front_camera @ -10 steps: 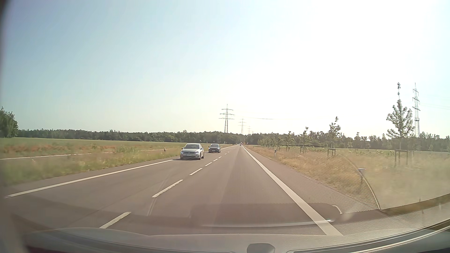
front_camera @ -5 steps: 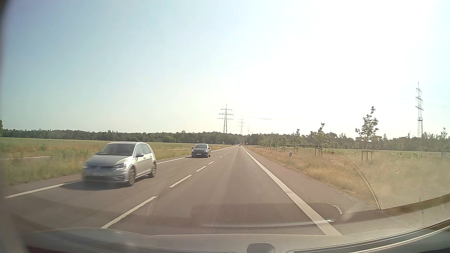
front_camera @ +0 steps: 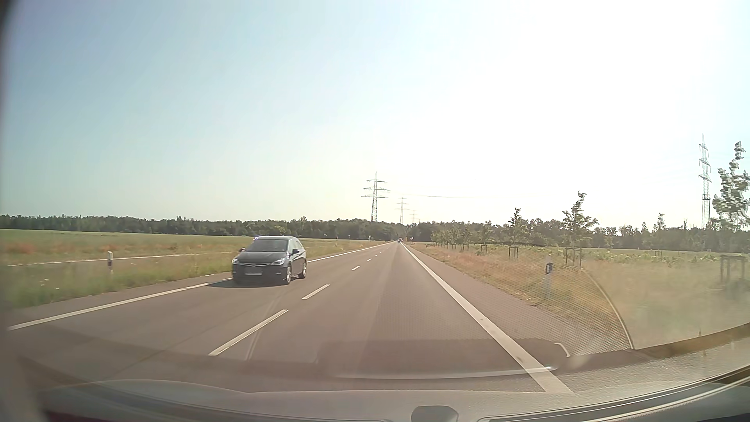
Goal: Follow the waypoints while adhering to traffic rules and regulations
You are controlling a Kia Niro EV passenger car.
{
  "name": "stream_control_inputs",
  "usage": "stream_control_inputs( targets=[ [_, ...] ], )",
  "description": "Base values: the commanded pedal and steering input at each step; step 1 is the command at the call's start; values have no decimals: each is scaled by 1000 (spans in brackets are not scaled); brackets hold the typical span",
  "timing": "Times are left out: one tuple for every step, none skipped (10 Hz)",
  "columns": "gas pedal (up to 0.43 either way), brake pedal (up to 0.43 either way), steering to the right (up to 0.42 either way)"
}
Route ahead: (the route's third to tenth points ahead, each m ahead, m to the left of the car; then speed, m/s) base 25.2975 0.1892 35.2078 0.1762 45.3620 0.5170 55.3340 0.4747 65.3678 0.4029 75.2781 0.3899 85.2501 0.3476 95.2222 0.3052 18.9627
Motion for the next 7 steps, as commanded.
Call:
stream_control_inputs(
  targets=[
    [79, 18, 2],
    [79, 18, 2],
    [79, 18, 2],
    [79, 18, 2],
    [79, 18, 2],
    [79, 12, 2],
    [79, 18, 2]
  ],
)
